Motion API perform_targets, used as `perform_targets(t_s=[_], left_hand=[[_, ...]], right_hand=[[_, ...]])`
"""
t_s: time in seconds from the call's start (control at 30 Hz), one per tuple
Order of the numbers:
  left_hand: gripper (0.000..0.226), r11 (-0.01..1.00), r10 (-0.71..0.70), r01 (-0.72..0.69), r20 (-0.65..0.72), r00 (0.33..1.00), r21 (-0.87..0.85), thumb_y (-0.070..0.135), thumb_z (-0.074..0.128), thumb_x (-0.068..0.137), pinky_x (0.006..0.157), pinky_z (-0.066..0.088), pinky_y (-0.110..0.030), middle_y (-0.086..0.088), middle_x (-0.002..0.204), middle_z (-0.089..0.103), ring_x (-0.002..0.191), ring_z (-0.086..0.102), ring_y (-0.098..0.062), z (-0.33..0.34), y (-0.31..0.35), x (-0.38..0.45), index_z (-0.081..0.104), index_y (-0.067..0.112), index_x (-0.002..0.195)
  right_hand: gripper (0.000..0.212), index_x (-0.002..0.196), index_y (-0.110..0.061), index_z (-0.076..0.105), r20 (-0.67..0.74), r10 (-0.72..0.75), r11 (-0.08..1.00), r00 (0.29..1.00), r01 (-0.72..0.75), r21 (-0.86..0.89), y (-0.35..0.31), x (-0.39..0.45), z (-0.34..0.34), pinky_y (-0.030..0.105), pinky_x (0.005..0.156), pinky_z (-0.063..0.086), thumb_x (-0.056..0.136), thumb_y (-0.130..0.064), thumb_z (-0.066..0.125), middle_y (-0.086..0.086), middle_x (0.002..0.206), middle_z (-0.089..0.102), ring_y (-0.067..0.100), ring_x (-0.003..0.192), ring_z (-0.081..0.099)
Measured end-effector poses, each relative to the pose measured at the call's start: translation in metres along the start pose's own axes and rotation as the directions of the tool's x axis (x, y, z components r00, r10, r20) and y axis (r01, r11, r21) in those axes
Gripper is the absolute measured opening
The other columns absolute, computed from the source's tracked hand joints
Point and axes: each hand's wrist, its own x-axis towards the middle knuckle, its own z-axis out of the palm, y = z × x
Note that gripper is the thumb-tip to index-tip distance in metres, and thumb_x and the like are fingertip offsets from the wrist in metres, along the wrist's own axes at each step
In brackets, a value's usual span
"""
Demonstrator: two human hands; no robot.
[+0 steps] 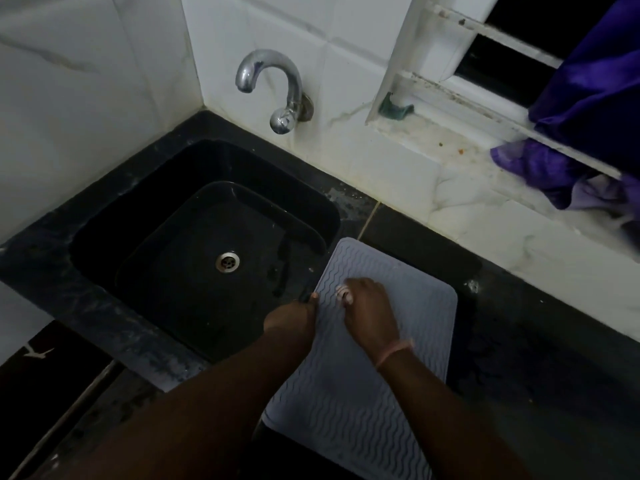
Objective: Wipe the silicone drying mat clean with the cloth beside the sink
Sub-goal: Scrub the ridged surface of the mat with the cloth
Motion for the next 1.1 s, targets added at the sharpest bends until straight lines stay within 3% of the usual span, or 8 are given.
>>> perform_targets(t_s=[0.17,0.3,0.43,0.57,0.73,0.87,0.97,1.1], left_hand=[[0.095,1.0,0.013,-0.014,0.021,1.0,0.024,0.019,0.062,0.098,0.091,0.052,-0.043,-0.015,0.145,0.049,0.125,0.055,-0.031,0.005,-0.001,0.003,-0.007,0.022,0.163],[0.083,0.996,0.061,-0.061,-0.002,0.998,0.065,0.02,0.051,0.103,0.097,0.05,-0.043,-0.015,0.149,0.045,0.129,0.053,-0.031,0.008,-0.004,0.005,-0.007,0.019,0.163],[0.08,0.99,0.108,-0.107,-0.012,0.994,0.094,0.021,0.048,0.104,0.103,0.047,-0.044,-0.016,0.152,0.043,0.133,0.05,-0.032,0.008,-0.009,0.006,-0.006,0.016,0.163],[0.074,0.99,0.121,-0.12,-0.022,0.992,0.07,0.022,0.046,0.106,0.104,0.048,-0.044,-0.016,0.149,0.049,0.132,0.053,-0.032,0.011,-0.014,0.011,0.0,0.016,0.164],[0.077,0.986,0.138,-0.132,-0.049,0.989,0.104,0.022,0.05,0.103,0.101,0.048,-0.045,-0.016,0.146,0.05,0.131,0.053,-0.033,0.01,-0.015,0.006,0.002,0.016,0.164],[0.071,0.991,0.101,-0.097,-0.041,0.994,0.088,0.02,0.042,0.106,0.104,0.047,-0.047,-0.015,0.15,0.047,0.133,0.051,-0.033,0.007,-0.012,0.005,0.001,0.021,0.164],[0.077,0.995,0.069,-0.067,-0.037,0.997,0.071,0.021,0.048,0.103,0.1,0.05,-0.046,-0.014,0.146,0.05,0.129,0.054,-0.033,0.003,-0.01,0.002,0.001,0.025,0.164],[0.086,0.996,0.008,-0.005,-0.035,0.999,0.088,0.024,0.056,0.1,0.086,0.056,-0.044,-0.014,0.125,0.059,0.107,0.061,-0.029,0.003,-0.002,-0.002,-0.001,0.029,0.163]], right_hand=[[0.016,0.104,-0.018,0.07,-0.099,0.149,0.984,0.984,-0.157,-0.082,0.009,0.062,-0.011,0.041,0.092,0.055,0.089,-0.018,0.067,0.003,0.1,0.07,0.022,0.096,0.066],[0.017,0.103,-0.016,0.069,-0.044,0.158,0.973,0.987,-0.163,-0.162,0.007,0.066,-0.007,0.044,0.088,0.053,0.087,-0.02,0.064,0.009,0.098,0.069,0.029,0.092,0.065],[0.019,0.108,-0.02,0.068,-0.019,0.11,0.99,0.994,-0.111,-0.092,-0.01,0.021,-0.005,0.04,0.089,0.052,0.089,-0.023,0.067,0.003,0.101,0.067,0.022,0.096,0.061],[0.011,0.096,-0.024,0.067,0.036,0.139,0.99,0.99,-0.138,-0.031,-0.033,-0.029,0.007,0.035,0.086,0.049,0.088,-0.019,0.062,-0.002,0.093,0.065,0.015,0.089,0.058],[0.027,0.089,-0.02,0.071,0.092,0.14,0.988,0.986,-0.145,0.053,-0.052,-0.067,0.017,0.038,0.08,0.048,0.075,-0.012,0.049,0.003,0.089,0.069,0.022,0.083,0.061],[0.01,0.084,-0.017,0.069,0.078,0.177,0.977,0.981,-0.185,0.107,-0.039,-0.049,0.0,0.037,0.077,0.05,0.085,-0.012,0.06,0.004,0.086,0.066,0.02,0.082,0.06],[0.004,0.089,-0.017,0.07,0.022,0.191,0.976,0.981,-0.192,0.101,-0.018,-0.013,-0.01,0.037,0.082,0.052,0.087,-0.014,0.069,0.004,0.091,0.066,0.02,0.087,0.061],[0.017,0.103,-0.017,0.071,0.001,0.139,0.989,0.99,-0.138,0.048,0.003,0.019,-0.008,0.041,0.09,0.053,0.087,-0.017,0.071,0.007,0.103,0.066,0.025,0.095,0.063]])
